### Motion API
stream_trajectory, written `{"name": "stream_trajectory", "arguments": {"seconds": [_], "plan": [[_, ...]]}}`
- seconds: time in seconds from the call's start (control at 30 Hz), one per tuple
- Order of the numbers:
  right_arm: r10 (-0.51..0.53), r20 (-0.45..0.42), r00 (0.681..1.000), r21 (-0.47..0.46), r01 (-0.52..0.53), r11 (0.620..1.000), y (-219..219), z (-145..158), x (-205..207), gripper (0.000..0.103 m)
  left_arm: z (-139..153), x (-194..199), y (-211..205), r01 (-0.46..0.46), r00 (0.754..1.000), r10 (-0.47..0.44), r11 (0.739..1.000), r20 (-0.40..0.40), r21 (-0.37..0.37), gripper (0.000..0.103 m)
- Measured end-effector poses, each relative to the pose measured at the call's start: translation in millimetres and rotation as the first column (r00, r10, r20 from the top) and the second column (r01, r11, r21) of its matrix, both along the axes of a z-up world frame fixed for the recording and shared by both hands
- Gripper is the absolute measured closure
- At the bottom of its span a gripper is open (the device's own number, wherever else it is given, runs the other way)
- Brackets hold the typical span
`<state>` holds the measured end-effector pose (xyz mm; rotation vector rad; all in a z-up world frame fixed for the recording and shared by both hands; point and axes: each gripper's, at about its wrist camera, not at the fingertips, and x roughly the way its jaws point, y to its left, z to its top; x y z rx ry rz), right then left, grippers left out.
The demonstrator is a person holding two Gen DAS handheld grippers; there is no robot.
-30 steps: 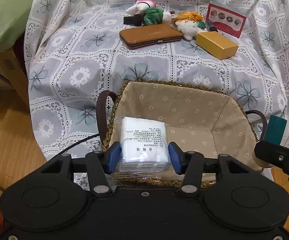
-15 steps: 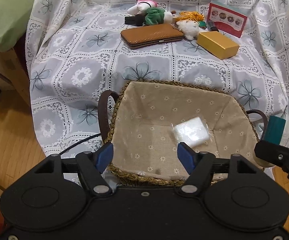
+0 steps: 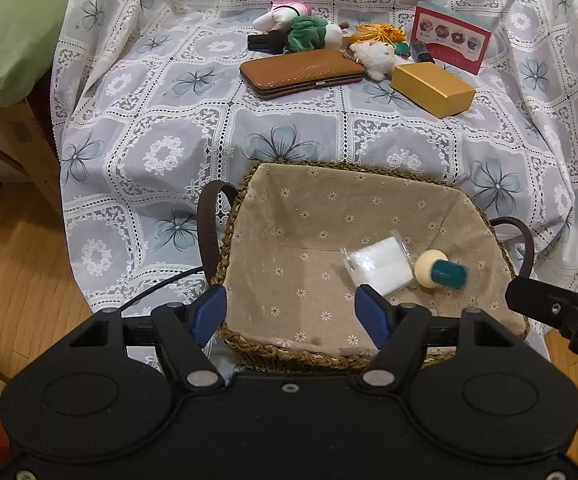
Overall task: Organize soft objects
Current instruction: 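Lower the teal-capped doll into the basket and open the right tool, then reach the left tool to the white-pink sock and grasp it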
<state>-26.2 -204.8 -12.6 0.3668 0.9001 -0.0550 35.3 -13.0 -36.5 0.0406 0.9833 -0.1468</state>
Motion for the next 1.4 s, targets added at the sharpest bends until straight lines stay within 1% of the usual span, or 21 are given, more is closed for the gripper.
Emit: {"name": "stream_trajectory", "arguments": {"seconds": [0.63, 0.87, 1.07, 1.2, 1.4], "plan": [[0.01, -0.012, 1.0, -0.007, -0.01, 1.0, 4.0, -3.8, -0.9, 0.064, 0.1, -1.7, -0.1, 0.003, 1.0, -0.003, 1.0, 0.002, 0.002, 0.035], [0.016, -0.018, 1.0, -0.013, -0.016, 1.0, 3.7, -4.7, 1.0, 0.063, 1.1, -2.4, -0.1, 0.005, 1.0, -0.005, 1.0, 0.007, 0.009, 0.034], [0.017, -0.028, 0.999, -0.03, -0.018, 0.999, 4.6, -7.5, 4.2, 0.062, 0.1, -1.9, -2.7, 0.011, 1.0, -0.012, 1.0, 0.007, 0.019, 0.032], [0.01, -0.034, 0.999, -0.036, -0.012, 0.999, 3.0, -7.7, 8.8, 0.06, 1.1, 1.0, -3.7, 0.015, 1.0, -0.015, 0.999, 0.007, 0.029, 0.032], [0.0, -0.04, 0.999, -0.038, -0.001, 0.999, -1.8, -5.3, 25.4, 0.058, 12.4, 7.1, -3.9, 0.011, 0.999, -0.013, 0.999, 0.047, 0.033, 0.031]]}}
